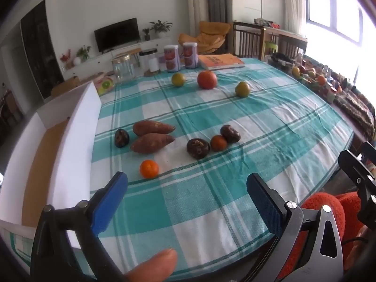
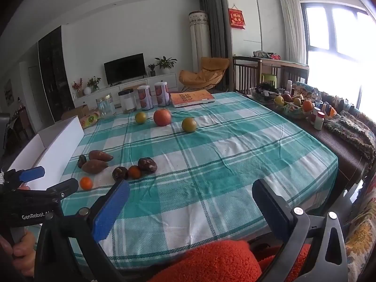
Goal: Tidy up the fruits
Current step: 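Move the left gripper toward the mandarin orange on the cloth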
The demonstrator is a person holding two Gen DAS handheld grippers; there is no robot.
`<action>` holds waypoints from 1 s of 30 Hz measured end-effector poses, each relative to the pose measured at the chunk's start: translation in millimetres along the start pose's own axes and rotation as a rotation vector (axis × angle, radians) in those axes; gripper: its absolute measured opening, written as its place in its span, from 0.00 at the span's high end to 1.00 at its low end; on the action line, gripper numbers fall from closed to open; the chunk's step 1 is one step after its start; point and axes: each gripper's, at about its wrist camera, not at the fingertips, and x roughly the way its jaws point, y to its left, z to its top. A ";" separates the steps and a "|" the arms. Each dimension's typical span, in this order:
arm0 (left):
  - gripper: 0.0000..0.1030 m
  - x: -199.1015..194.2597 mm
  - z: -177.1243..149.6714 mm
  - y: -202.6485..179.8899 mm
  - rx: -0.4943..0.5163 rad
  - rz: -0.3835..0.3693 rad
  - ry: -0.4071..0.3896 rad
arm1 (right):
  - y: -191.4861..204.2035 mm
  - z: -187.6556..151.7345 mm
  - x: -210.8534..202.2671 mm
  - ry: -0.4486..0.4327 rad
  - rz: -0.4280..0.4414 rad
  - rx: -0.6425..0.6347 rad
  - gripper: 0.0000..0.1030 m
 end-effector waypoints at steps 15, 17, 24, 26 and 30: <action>0.01 4.9 -15.2 22.6 -0.077 -0.039 -0.026 | 24.8 -0.8 21.3 -0.010 0.030 -0.021 0.00; 0.01 8.5 -18.8 25.1 -0.070 -0.026 -0.027 | 31.6 -3.9 28.1 0.003 0.042 -0.032 0.00; 0.01 42.6 -43.8 35.3 -0.071 -0.003 0.072 | 45.0 -19.6 39.5 0.042 0.061 -0.068 0.00; 0.01 50.8 -50.3 36.2 -0.064 0.005 0.086 | 45.3 -22.0 38.4 0.045 0.065 -0.068 0.00; 0.01 70.7 -53.0 34.6 -0.067 -0.002 0.112 | 42.5 -20.3 41.9 0.010 0.054 -0.074 0.00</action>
